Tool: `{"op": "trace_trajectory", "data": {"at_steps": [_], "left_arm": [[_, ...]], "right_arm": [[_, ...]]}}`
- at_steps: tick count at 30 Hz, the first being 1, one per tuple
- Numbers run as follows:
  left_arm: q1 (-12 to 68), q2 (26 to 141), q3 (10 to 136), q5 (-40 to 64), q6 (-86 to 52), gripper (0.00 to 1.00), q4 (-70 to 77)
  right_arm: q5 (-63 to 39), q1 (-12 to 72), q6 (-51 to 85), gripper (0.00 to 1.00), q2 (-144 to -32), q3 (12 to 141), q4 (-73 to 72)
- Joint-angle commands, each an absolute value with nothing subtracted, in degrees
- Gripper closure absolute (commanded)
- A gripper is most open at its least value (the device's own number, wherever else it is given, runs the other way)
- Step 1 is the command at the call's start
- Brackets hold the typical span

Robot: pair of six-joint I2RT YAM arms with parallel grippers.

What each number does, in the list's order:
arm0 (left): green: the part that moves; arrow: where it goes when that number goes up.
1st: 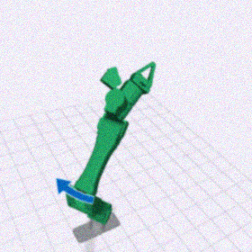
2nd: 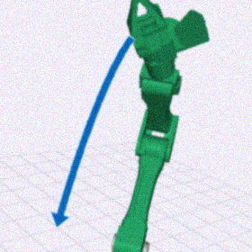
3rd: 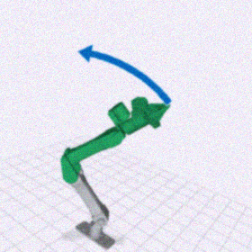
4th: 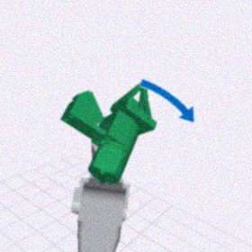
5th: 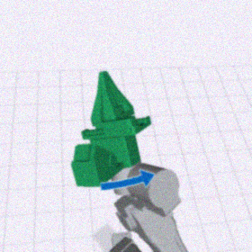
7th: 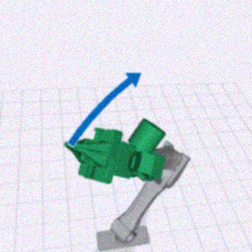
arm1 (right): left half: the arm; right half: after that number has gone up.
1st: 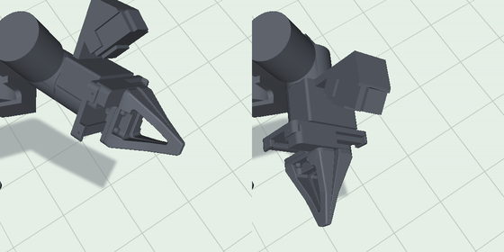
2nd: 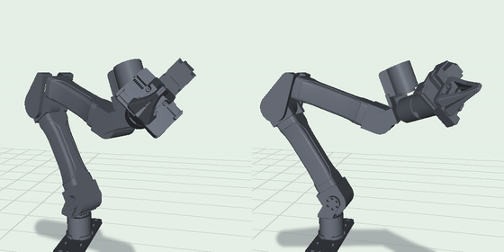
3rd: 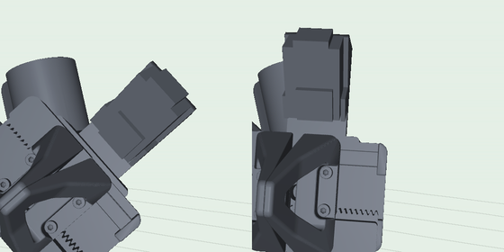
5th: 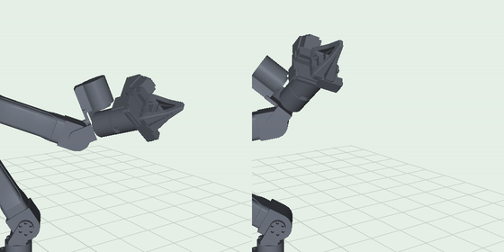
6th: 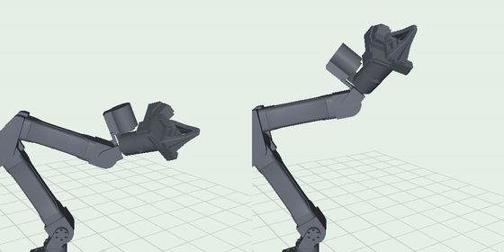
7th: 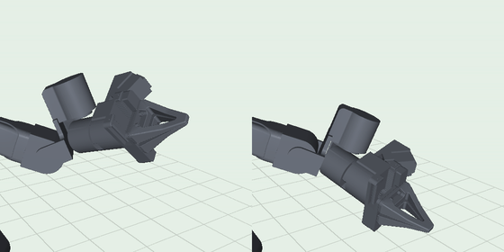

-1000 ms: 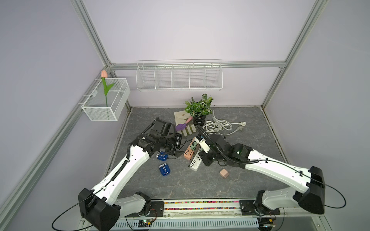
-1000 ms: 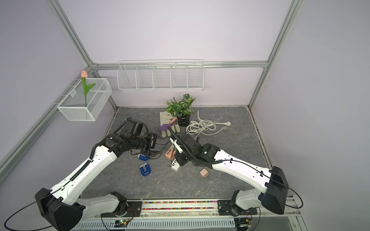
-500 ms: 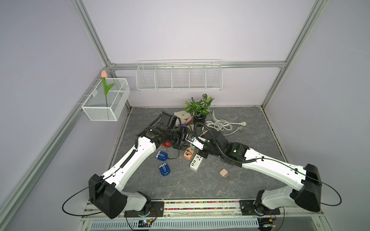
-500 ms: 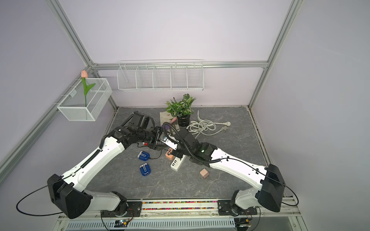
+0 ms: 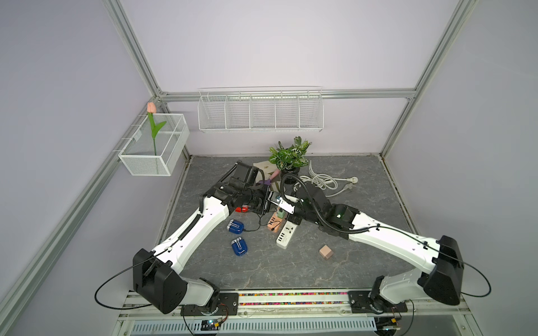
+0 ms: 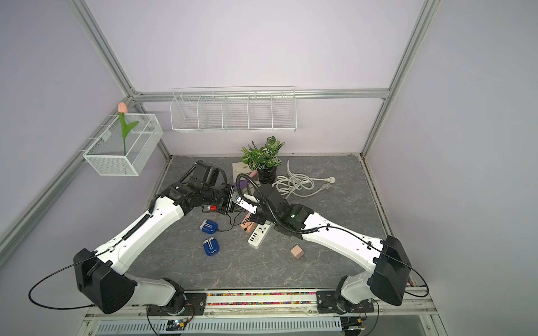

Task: Charge the electric shaver
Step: Pick up the charging cable from the center of the board.

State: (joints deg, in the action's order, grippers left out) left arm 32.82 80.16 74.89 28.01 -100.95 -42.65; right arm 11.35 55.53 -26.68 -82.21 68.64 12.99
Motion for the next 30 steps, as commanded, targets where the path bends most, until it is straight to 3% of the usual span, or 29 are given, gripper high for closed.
{"op": "trace_trajectory", "data": {"at_steps": [1, 3, 5, 7, 12, 15, 21, 25, 30], "left_arm": [[33.1, 80.7, 75.3, 29.5, -102.7, 0.91, -42.8], [33.1, 80.5, 74.9, 29.4, -102.8, 1.00, -42.2], [32.9, 80.3, 74.6, 29.0, -102.9, 1.00, -41.7], [32.7, 79.8, 74.3, 28.1, -102.8, 1.00, -40.5], [30.8, 77.0, 72.1, 24.5, -100.8, 1.00, -35.4], [30.1, 74.4, 67.7, 22.5, -102.4, 1.00, -25.1], [28.8, 73.4, 67.1, 20.8, -98.8, 1.00, -12.9], [28.4, 74.8, 70.6, 21.1, -93.2, 1.00, -11.6], [28.3, 76.4, 71.5, 22.2, -90.8, 1.00, -10.6]], "right_arm": [[11.5, 55.3, -27.9, 0.93, -82.2, 70.0, 11.4], [11.7, 55.3, -27.8, 0.93, -82.1, 70.3, 11.9], [12.4, 55.2, -27.2, 0.93, -81.8, 70.4, 12.1], [12.7, 55.3, -25.8, 0.85, -80.9, 70.3, 12.3], [11.5, 53.8, -13.5, 0.35, -74.9, 69.7, 13.8], [4.0, 50.8, 2.0, 0.21, -71.6, 70.4, 14.7], [-13.8, 40.7, 45.5, 0.20, -74.8, 72.8, 11.2], [-27.5, 35.3, 71.5, 0.26, -81.9, 74.3, 4.4], [-27.0, 34.1, 90.7, 0.26, -83.0, 70.8, -10.5]]}}
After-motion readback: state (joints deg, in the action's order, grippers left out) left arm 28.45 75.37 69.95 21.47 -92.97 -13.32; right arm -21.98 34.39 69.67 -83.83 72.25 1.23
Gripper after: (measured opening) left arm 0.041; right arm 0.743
